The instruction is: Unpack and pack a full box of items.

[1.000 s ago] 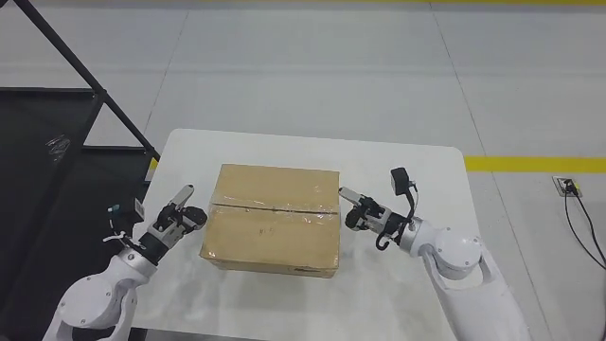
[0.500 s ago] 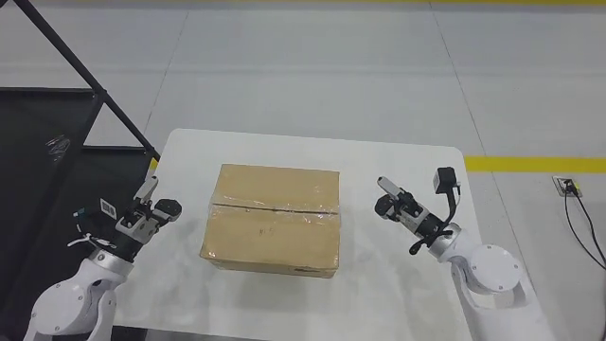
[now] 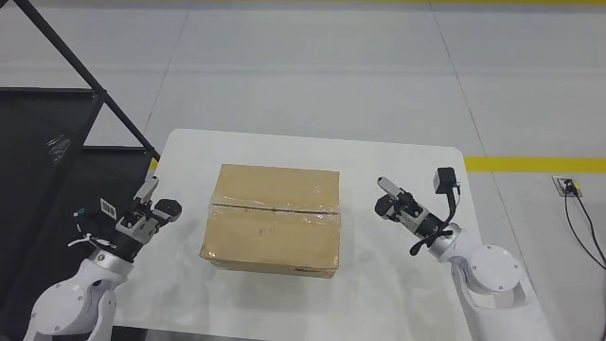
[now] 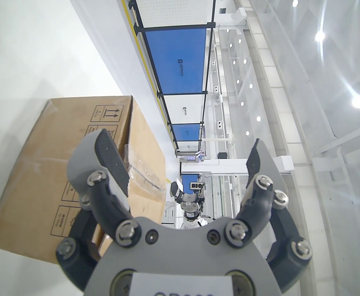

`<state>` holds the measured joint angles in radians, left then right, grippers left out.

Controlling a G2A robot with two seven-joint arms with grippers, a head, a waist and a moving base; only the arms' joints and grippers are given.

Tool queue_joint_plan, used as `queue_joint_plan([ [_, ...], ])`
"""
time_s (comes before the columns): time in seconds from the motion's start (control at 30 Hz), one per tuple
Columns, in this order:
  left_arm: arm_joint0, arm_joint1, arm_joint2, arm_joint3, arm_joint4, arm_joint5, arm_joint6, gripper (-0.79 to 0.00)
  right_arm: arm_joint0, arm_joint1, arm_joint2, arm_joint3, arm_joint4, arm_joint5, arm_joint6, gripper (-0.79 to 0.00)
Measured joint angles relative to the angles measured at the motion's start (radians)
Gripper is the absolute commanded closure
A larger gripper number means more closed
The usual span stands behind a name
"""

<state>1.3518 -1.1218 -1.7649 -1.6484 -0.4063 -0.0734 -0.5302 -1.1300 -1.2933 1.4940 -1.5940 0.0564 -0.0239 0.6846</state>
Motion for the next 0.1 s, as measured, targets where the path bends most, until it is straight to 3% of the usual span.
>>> queue_joint_plan([
  [0.1,0.0,0.0,0.0,0.0,0.0,0.0,0.0,-0.784,0.0,0.0,0.0,0.0,0.0,0.0,0.0,-0.785],
])
